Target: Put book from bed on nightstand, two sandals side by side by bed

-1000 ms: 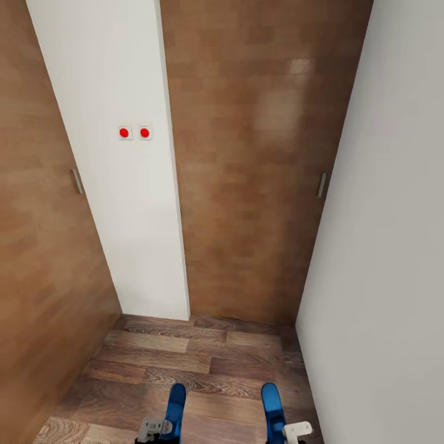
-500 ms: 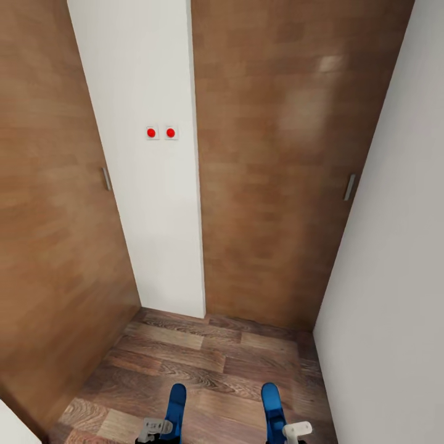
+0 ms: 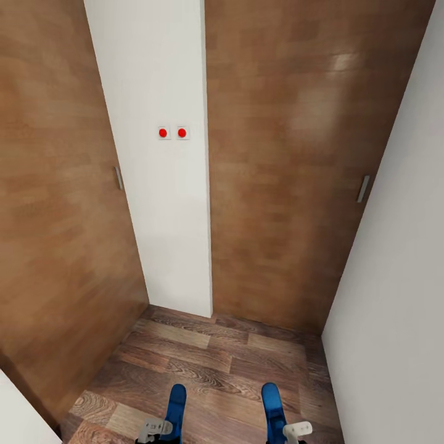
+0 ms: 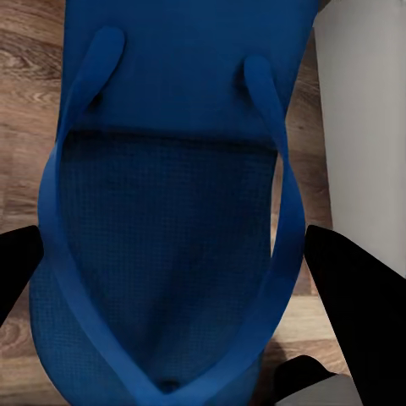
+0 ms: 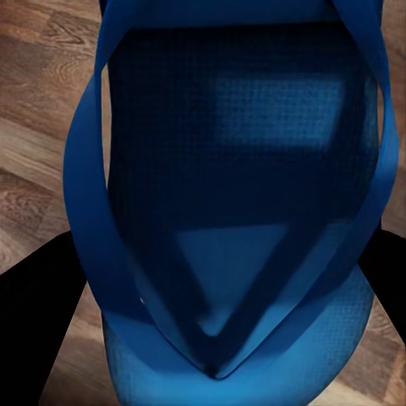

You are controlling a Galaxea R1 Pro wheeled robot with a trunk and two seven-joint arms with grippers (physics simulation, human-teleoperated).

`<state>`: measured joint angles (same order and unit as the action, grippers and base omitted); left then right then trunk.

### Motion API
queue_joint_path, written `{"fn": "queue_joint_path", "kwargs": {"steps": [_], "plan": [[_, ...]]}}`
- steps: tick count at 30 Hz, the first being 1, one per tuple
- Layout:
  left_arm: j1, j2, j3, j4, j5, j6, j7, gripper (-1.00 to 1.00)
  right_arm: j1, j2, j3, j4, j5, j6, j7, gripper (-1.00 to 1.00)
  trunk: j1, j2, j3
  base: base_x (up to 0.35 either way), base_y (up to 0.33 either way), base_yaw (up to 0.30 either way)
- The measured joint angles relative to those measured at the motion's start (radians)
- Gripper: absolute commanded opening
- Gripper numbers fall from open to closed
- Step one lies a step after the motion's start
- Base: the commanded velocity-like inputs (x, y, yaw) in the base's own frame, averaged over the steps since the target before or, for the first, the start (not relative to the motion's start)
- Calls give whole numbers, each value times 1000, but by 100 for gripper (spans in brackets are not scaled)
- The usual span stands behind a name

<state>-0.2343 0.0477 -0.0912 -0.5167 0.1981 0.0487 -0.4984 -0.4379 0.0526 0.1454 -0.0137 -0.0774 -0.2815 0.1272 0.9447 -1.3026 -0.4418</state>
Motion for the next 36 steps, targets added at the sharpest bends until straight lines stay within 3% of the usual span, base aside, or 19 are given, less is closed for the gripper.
{"fn": "queue_joint_path", "kwargs": {"steps": [4,9,13,36], "plan": [[0,1,0,71,-5,-8,0,-100,1,-2,0,40,-4,-7,-1,-100,0,0,0,0,0,0],[1,4,3,186,-3,-113,0,-100,1,-2,-2,86,-6,-43,-1,-100,0,0,0,0,0,0],[0,2,4,228,-2,-151,0,-100,1,-2,-2,91,-7,-53,-1,-100,0,0,0,0,0,0],[0,-1,3,238,-1,-159,0,-100,1,-1,0,90,-6,-54,-2,-100,0,0,0,0,0,175]]}}
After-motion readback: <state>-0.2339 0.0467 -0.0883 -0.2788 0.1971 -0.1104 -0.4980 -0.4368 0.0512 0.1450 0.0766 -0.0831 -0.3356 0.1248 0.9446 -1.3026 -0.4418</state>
